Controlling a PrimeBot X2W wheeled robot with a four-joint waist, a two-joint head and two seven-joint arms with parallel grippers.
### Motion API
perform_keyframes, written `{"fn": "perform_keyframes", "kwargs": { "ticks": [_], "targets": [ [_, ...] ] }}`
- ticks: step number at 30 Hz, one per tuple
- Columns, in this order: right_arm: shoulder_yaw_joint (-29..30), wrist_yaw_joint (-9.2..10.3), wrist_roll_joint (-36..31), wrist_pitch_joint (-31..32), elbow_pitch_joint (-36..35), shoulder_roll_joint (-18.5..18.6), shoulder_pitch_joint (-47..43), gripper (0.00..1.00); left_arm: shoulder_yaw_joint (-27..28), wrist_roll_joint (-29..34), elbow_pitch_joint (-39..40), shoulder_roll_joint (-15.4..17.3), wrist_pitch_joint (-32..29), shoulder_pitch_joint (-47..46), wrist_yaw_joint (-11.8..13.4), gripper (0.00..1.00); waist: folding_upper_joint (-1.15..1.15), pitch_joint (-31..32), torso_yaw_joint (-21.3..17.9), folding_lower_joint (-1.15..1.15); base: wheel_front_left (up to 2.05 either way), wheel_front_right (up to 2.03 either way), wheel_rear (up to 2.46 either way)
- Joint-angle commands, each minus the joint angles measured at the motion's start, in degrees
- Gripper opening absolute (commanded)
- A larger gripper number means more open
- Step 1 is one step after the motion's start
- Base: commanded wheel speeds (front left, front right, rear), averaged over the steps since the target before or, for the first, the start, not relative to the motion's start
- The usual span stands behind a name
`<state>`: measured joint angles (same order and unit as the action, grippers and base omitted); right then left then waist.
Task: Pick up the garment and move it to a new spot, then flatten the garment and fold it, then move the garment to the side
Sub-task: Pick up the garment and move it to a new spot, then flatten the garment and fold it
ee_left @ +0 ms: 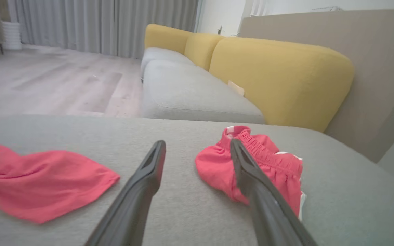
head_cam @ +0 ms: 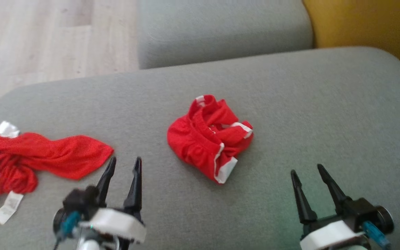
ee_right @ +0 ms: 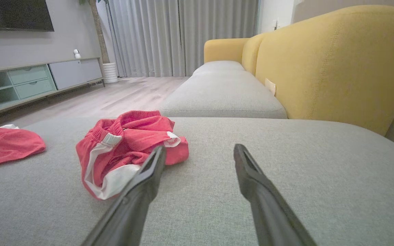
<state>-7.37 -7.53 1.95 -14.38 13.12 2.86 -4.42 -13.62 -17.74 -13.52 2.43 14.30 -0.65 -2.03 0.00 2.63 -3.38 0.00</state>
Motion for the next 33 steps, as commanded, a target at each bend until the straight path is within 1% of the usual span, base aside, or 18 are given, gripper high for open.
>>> {"fn": "perform_keyframes", "kwargs": {
  "ticks": [1, 3, 7, 10, 11, 14, 19, 26, 33],
  "targets": [
    [-0.62, 0.04, 0.40, -0.62, -2.39, 0.02, 0.69, 1.00, 2.72, 3.89, 4.80, 0.46, 0.69, 0.20, 0.75, 1.00, 0.00, 1.47, 1.81, 0.00, 0.00, 0.00, 0.00],
    [-0.70, 0.04, 1.21, -0.62, -3.55, 0.02, -0.25, 1.00, 4.51, 7.50, 9.22, 0.46, 0.70, 4.44, 1.47, 1.00, 0.00, 2.15, 2.74, 0.00, 0.00, 0.00, 0.00],
    [-0.43, 0.04, 2.23, -0.62, -4.80, 0.02, -1.35, 1.00, 6.26, 11.42, 13.71, 0.50, 0.70, 8.90, 2.26, 1.00, 0.00, 3.01, 3.63, 0.00, 0.00, 0.00, 0.00],
    [-0.26, 0.04, 3.01, -0.62, -5.80, 0.02, -1.88, 1.00, 6.81, 14.13, 14.68, 0.95, 0.70, 11.58, 2.67, 1.00, 0.00, 3.60, 3.91, 0.00, 0.00, 0.00, 0.00],
    [-0.26, 0.04, 3.01, -0.62, -5.80, 0.02, -1.88, 1.00, 6.81, 14.13, 14.68, 0.95, 0.70, 11.58, 2.67, 1.00, 0.00, 3.60, 3.91, 0.00, 0.00, 0.00, 0.00],
    [-0.35, 0.04, 3.41, -0.62, -6.14, 0.02, -2.24, 1.00, 7.12, 16.63, 14.40, 1.52, 0.70, 13.25, 4.01, 1.00, 0.00, 4.24, 3.92, 0.00, 0.00, 0.00, 0.00],
    [-0.84, 0.04, 4.15, -0.62, -6.15, 0.02, -2.86, 1.00, 7.14, 16.88, 14.68, 1.38, 0.70, 14.37, 5.09, 1.00, 0.00, 5.34, 4.16, 0.00, 0.00, 0.00, 0.00],
    [-1.46, 0.04, 4.67, -0.62, -5.22, 0.02, -3.46, 1.00, 6.66, 16.76, 14.74, 1.19, 0.70, 14.53, 5.22, 1.00, 0.00, 5.87, 4.56, 0.00, 0.00, 0.00, 0.00],
    [-1.42, 0.04, 6.46, -0.62, -2.76, 0.02, -3.45, 1.00, 6.01, 17.23, 14.77, 1.13, 0.70, 14.29, 5.41, 1.00, 0.00, 5.63, 4.88, 0.00, 0.00, 0.00, 0.00]
  ]
}}
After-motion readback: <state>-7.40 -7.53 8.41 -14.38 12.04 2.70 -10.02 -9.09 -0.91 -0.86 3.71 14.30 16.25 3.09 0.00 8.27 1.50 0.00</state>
